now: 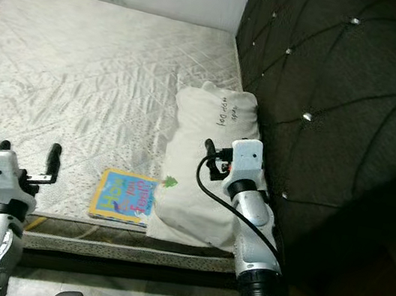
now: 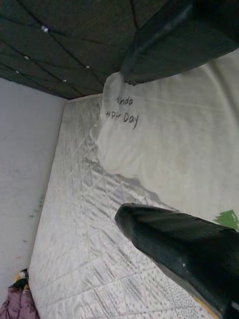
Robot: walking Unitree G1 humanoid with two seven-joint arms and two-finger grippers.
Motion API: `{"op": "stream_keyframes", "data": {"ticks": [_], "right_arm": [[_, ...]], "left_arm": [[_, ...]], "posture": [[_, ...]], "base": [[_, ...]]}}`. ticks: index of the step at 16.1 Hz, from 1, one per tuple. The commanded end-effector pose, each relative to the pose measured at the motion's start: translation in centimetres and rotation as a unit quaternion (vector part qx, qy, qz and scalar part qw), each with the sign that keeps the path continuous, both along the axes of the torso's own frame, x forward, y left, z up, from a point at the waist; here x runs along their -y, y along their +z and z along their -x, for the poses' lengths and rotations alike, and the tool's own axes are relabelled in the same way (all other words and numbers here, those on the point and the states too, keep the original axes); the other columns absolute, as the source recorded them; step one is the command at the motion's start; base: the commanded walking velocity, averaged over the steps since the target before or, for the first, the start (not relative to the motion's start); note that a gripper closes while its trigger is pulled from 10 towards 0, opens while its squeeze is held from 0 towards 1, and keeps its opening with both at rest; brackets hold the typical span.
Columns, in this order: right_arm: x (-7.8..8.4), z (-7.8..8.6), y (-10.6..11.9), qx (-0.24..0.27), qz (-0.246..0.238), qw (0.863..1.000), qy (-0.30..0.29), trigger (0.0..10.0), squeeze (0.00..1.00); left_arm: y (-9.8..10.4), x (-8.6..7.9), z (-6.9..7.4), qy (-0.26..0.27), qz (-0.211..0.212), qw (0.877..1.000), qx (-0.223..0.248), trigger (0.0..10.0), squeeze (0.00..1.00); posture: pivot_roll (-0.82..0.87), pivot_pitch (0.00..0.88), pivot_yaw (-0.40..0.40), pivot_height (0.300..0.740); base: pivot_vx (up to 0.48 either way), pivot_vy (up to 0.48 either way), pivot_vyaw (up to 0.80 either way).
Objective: Clean up the room
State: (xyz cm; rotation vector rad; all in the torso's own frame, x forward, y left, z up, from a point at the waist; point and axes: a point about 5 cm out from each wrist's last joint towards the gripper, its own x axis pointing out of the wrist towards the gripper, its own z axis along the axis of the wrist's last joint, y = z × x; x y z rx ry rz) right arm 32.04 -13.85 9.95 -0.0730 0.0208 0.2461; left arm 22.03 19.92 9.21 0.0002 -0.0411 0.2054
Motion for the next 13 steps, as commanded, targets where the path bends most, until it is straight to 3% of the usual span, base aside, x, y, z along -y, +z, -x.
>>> {"op": "stream_keyframes", "data": {"ticks": [1,13], "right_arm": [[-0.23,-0.04,0.23,0.0,-0.004,1.0,0.006,10.0,0.0],[-0.02,-0.2,0.37,-0.006,-0.005,1.0,0.004,10.0,0.0]], "left_arm": [[0.28,0.01,-0.11,-0.004,0.004,1.0,0.002,10.0,0.0],[0.05,-0.16,-0.43,0.01,0.033,0.999,-0.003,10.0,0.0]], "posture": [[0.1,0.011,-0.092,0.74],[0.1,0.01,-0.099,0.74]], "base": [[0.0,0.48,0.0],[0.0,0.48,0.0]]}}
